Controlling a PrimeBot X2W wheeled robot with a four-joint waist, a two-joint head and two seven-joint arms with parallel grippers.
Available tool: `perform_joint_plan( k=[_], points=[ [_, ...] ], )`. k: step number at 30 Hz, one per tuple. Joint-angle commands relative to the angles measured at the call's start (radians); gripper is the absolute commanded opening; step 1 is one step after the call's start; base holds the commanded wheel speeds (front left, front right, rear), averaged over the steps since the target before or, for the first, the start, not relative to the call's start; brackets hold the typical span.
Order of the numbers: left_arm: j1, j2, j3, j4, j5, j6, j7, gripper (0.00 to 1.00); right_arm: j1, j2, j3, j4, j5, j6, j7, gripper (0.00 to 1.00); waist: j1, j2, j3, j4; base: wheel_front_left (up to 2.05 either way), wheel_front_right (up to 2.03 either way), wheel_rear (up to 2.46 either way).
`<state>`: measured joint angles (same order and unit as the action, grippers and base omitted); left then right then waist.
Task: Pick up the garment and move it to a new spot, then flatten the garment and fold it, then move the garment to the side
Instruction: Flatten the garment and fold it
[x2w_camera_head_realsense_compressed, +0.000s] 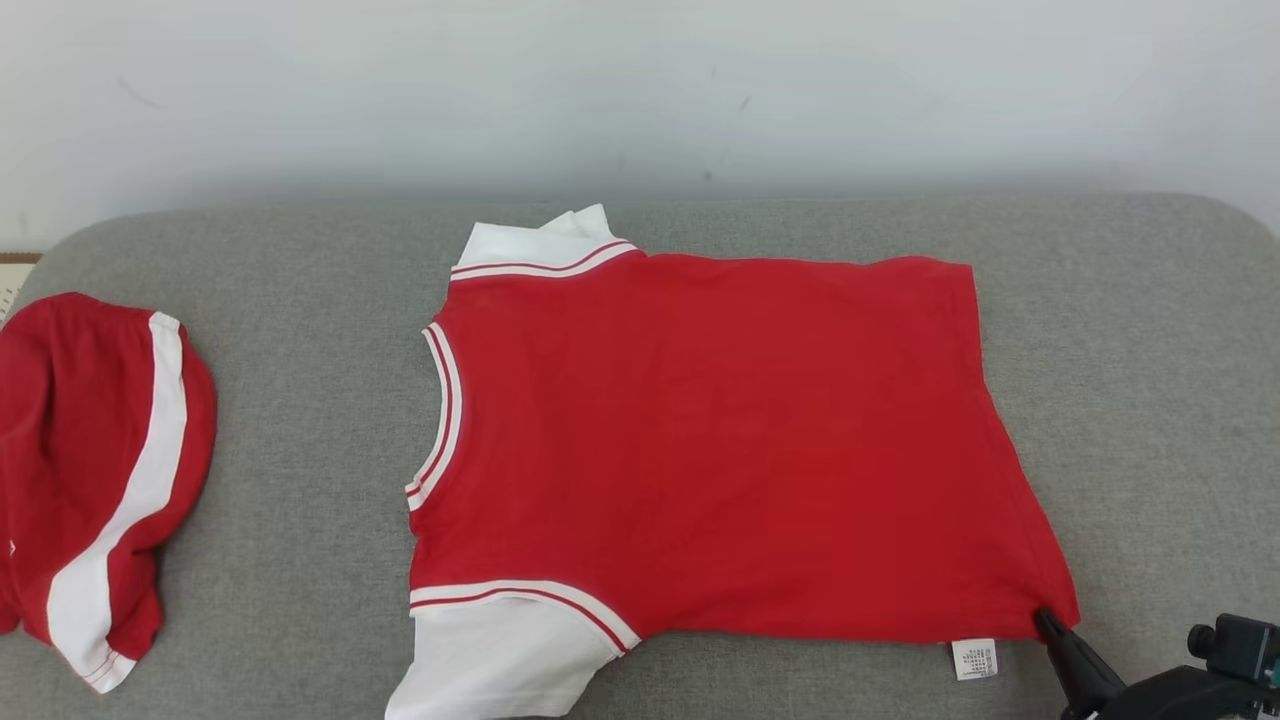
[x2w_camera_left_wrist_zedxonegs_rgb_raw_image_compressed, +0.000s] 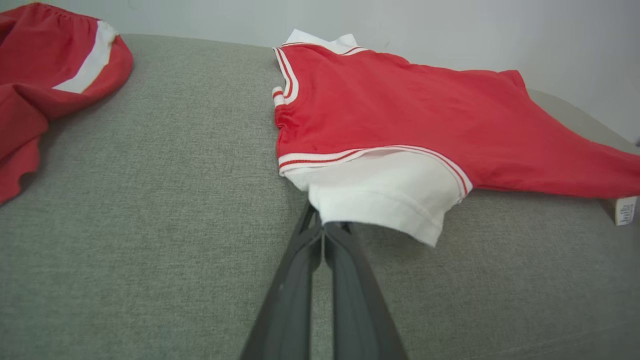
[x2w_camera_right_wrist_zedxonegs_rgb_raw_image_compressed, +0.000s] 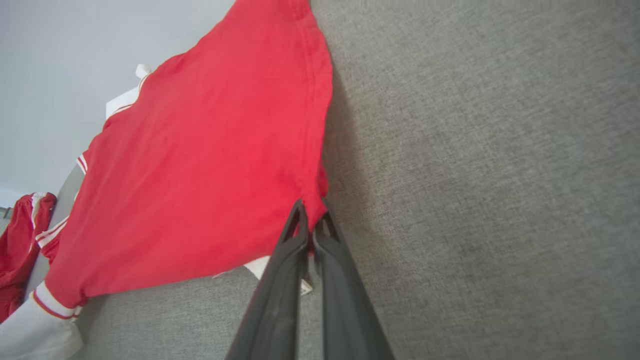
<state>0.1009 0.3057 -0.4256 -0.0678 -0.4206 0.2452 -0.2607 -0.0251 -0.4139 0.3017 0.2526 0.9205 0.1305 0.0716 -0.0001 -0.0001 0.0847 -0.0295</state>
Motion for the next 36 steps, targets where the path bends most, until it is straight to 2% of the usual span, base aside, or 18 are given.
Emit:
perform_joint_plan(
  k=[1, 6, 10, 17, 26, 33, 34, 35, 36],
  points=[
    [-0.014, 0.004, 0.014, 0.007, 0.022, -0.014, -0.006, 0.00, 0.019, 0.018, -0.019, -0.020, -0.009, 0.000, 0.009, 0.00, 0.0001, 0.0001, -0.007, -0.004, 0.00, 0.00, 0.00],
    [-0.060, 0.019, 0.029, 0.005, 0.057, -0.049, -0.006, 0.00, 0.013, 0.047, -0.076, -0.066, -0.021, 0.000, 0.053, 0.00, 0.0001, 0.0001, -0.008, -0.007, 0.00, 0.00, 0.00],
    [-0.175, 0.071, 0.038, 0.008, 0.088, -0.099, 0.007, 0.00, -0.043, 0.083, -0.123, -0.108, -0.039, 0.000, 0.114, 0.00, 0.0001, 0.0001, 0.010, -0.027, 0.00, 0.00, 0.00],
    [-0.385, 0.111, 0.058, 0.096, 0.075, -0.179, 0.041, 0.00, -0.211, 0.142, -0.142, -0.049, -0.103, 0.000, 0.183, 0.00, 0.0001, 0.0001, 0.066, -0.064, 0.00, 0.00, 0.00],
    [-0.632, 0.086, 0.034, 0.331, 0.063, -0.279, 0.040, 0.00, -0.409, 0.184, -0.137, 0.100, -0.174, 0.000, 0.172, 0.00, 0.0001, 0.0001, 0.137, -0.079, 0.00, 0.00, 0.00],
    [-0.757, 0.069, 0.025, 0.511, 0.071, -0.312, 0.019, 0.00, -0.512, 0.207, -0.114, 0.202, -0.184, 0.000, 0.135, 0.00, 0.0001, 0.0001, 0.171, -0.102, 0.00, 0.00, 0.00],
    [-0.768, 0.066, 0.024, 0.532, 0.072, -0.316, 0.014, 0.00, -0.523, 0.210, -0.107, 0.210, -0.183, 0.000, 0.124, 0.23, 0.0001, 0.0001, 0.174, -0.103, 0.00, 0.00, 0.00],
    [-0.780, 0.063, 0.023, 0.548, 0.077, -0.318, 0.008, 0.29, -0.532, 0.212, -0.100, 0.220, -0.185, 0.000, 0.110, 0.44, 0.0001, 0.0001, 0.175, -0.104, 0.00, 0.00, 0.00],
    [-0.787, 0.059, 0.023, 0.566, 0.080, -0.318, 0.006, 1.00, -0.537, 0.213, -0.096, 0.229, -0.178, 0.000, 0.098, 1.00, 0.0001, 0.0001, 0.176, -0.104, 0.00, 0.00, 0.00]
  ],
)
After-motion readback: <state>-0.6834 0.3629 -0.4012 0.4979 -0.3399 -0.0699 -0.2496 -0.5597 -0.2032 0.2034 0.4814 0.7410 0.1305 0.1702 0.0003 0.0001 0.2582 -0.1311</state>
